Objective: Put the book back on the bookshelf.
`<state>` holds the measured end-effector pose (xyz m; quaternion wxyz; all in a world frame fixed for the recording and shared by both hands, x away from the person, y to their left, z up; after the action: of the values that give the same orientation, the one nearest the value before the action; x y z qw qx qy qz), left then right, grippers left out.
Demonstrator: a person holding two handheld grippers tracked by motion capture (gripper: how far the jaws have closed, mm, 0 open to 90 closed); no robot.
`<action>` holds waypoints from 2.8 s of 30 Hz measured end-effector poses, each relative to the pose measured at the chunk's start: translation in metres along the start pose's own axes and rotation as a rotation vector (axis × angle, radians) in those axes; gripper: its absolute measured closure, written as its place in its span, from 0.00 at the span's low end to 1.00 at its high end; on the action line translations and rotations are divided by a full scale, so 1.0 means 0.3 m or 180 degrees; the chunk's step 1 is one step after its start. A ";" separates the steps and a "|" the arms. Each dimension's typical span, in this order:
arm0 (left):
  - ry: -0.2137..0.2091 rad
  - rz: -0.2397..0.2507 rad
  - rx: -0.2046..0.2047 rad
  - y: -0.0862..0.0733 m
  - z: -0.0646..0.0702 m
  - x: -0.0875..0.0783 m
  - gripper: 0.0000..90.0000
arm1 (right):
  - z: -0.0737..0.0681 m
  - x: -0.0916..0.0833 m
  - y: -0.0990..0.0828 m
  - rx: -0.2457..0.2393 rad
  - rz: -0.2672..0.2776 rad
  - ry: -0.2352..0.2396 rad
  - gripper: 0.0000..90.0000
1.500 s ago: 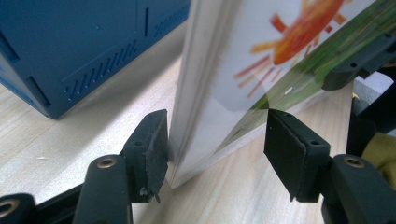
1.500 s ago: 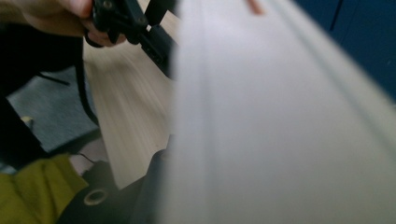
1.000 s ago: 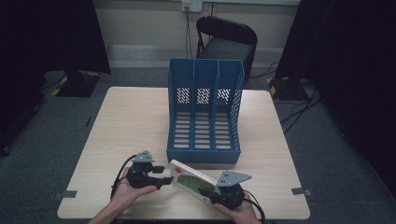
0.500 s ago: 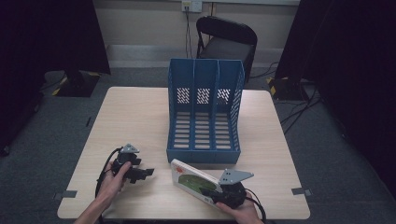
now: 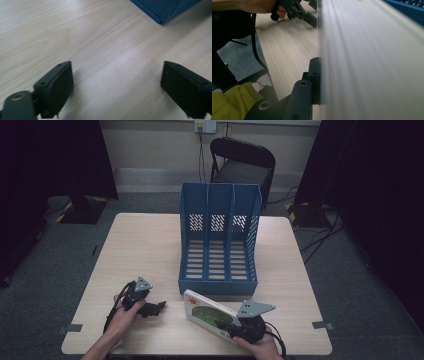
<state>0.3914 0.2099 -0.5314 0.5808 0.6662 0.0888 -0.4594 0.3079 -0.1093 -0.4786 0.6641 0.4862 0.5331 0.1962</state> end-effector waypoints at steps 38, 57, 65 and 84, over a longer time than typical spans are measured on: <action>0.0006 0.0060 -0.0042 -0.004 -0.004 0.013 0.00 | -0.016 -0.164 0.040 0.0023 0.0253 -0.0099 0.85; 0.0012 0.0059 -0.0043 -0.004 -0.003 0.013 0.00 | 0.101 -0.275 0.173 -0.0009 0.0502 -0.0479 0.85; 0.0009 0.0059 -0.0046 -0.004 -0.003 0.013 0.00 | 0.161 -0.271 0.206 0.0040 0.0515 -0.0609 0.85; 0.0020 0.0063 -0.0055 -0.002 -0.003 0.015 0.00 | 0.310 -0.307 0.278 0.0324 0.0534 -0.1235 0.85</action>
<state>0.3940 0.2091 -0.5351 0.5907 0.6634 0.0880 -0.4508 0.3802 -0.1842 -0.3635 0.7101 0.5904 0.3622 0.1263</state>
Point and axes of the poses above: each handheld gripper's, and its own axes: x roughly forward along the jaws, y roughly out of its top, z roughly to its right, the point moved 4 cm from there along x, roughly forward along the jaws, and after that the axes turned 8 degrees about -x, right-handed, at the moved point
